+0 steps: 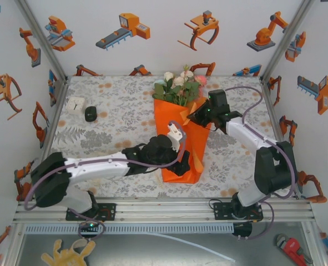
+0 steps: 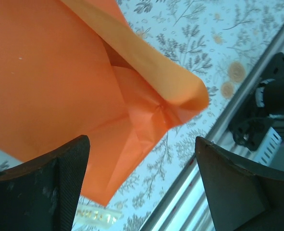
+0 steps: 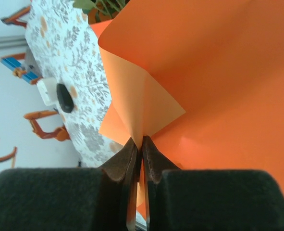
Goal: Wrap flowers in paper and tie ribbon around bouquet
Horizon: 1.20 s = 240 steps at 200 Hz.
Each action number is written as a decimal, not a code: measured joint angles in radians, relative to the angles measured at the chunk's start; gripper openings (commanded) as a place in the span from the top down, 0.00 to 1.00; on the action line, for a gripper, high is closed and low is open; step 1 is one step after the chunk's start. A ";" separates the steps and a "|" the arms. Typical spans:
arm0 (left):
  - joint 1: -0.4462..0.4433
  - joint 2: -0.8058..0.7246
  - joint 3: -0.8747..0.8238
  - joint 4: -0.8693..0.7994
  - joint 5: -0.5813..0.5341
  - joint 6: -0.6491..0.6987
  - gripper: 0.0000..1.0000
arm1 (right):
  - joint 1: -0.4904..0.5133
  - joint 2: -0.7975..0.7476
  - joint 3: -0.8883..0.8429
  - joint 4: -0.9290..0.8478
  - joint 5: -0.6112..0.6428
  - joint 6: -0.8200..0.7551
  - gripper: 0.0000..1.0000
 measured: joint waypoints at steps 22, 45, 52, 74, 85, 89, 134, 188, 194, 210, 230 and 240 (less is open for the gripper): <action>-0.001 0.124 0.038 0.031 0.038 -0.026 0.14 | 0.000 0.026 0.000 0.043 0.008 0.088 0.89; -0.010 0.167 0.056 0.064 0.061 -0.056 0.08 | 0.005 0.058 0.000 0.062 0.013 0.148 0.90; -0.011 0.167 0.062 0.067 0.060 -0.065 0.07 | 0.008 0.064 0.000 0.065 0.019 0.157 0.90; -0.012 0.165 0.070 0.092 0.047 -0.092 0.06 | 0.023 0.072 0.000 0.078 0.031 0.167 0.90; -0.011 0.162 0.066 0.108 0.053 -0.097 0.06 | 0.030 0.074 0.000 0.082 0.035 0.167 0.90; -0.011 0.160 0.064 0.115 0.055 -0.098 0.05 | 0.032 0.076 0.000 0.085 0.036 0.167 0.90; -0.011 0.122 0.034 0.203 0.149 -0.116 0.06 | 0.035 0.102 0.000 0.096 0.050 0.167 0.90; -0.016 0.117 0.057 0.060 -0.068 -0.161 0.10 | 0.047 0.103 0.000 0.103 0.060 0.167 0.89; -0.016 0.120 0.064 0.036 -0.100 -0.167 0.13 | 0.050 0.103 0.000 0.103 0.062 0.167 0.89; -0.008 0.126 0.075 0.006 -0.142 -0.181 0.32 | 0.058 0.103 0.000 0.104 0.068 0.167 0.88; 0.012 0.130 0.075 0.014 -0.131 -0.206 0.57 | 0.068 0.103 0.000 0.104 0.069 0.166 0.82; 0.027 0.134 0.071 0.037 -0.108 -0.228 0.65 | 0.072 0.103 0.000 0.104 0.068 0.165 0.75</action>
